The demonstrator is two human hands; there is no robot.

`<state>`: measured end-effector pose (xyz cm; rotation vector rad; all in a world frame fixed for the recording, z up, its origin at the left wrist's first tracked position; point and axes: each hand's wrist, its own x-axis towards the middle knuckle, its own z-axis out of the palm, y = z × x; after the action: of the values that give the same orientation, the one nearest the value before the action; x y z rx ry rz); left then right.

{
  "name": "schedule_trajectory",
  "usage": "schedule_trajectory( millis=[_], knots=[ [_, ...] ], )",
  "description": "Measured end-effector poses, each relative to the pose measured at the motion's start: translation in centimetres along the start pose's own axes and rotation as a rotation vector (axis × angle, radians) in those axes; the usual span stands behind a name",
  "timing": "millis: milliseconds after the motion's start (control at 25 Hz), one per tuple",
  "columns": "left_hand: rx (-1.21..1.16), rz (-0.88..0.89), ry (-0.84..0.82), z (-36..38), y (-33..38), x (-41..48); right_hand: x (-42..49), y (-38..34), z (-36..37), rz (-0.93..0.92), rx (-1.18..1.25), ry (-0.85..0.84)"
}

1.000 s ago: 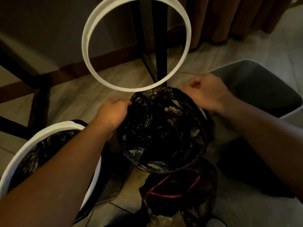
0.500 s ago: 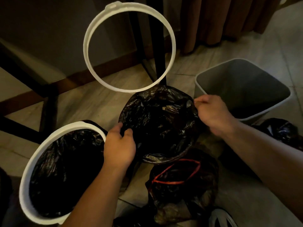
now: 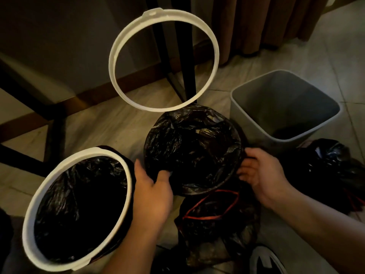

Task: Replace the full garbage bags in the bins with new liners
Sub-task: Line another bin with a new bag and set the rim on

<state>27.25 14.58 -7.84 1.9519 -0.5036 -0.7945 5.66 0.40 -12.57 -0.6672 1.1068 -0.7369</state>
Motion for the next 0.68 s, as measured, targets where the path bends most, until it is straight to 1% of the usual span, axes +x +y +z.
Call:
schedule_trajectory(
  millis=[80, 120, 200, 320, 400, 520, 680],
  knots=[
    [-0.083, -0.109, -0.014, 1.0, -1.8, -2.1, -1.2, 1.0, -0.4, -0.031, 0.028, -0.084],
    [-0.115, -0.129, -0.015, 1.5, -2.6, -2.8, -1.2, 1.3, -0.6, -0.04, 0.054, -0.109],
    [-0.123, -0.152, 0.002, 2.4, -3.7, -3.8, -1.2, 1.5, -0.7, -0.028, 0.055, -0.097],
    [-0.005, -0.217, -0.035, 3.4, -5.8, -5.1, -1.3, 2.3, -0.8, -0.045, -0.116, -0.026],
    [0.162, -0.163, -0.121, 4.2, -8.2, -6.0, -1.3, 2.7, -0.9, -0.051, -0.147, -0.017],
    [0.437, -0.06, -0.234, 5.1, -10.7, -7.1, -1.4, 2.5, -0.9, -0.073, -0.149, -0.065],
    [0.616, 0.087, -0.252, 5.8, -11.6, -6.4, -0.9, 2.8, -0.5, -0.067, -0.229, -0.025]
  ],
)
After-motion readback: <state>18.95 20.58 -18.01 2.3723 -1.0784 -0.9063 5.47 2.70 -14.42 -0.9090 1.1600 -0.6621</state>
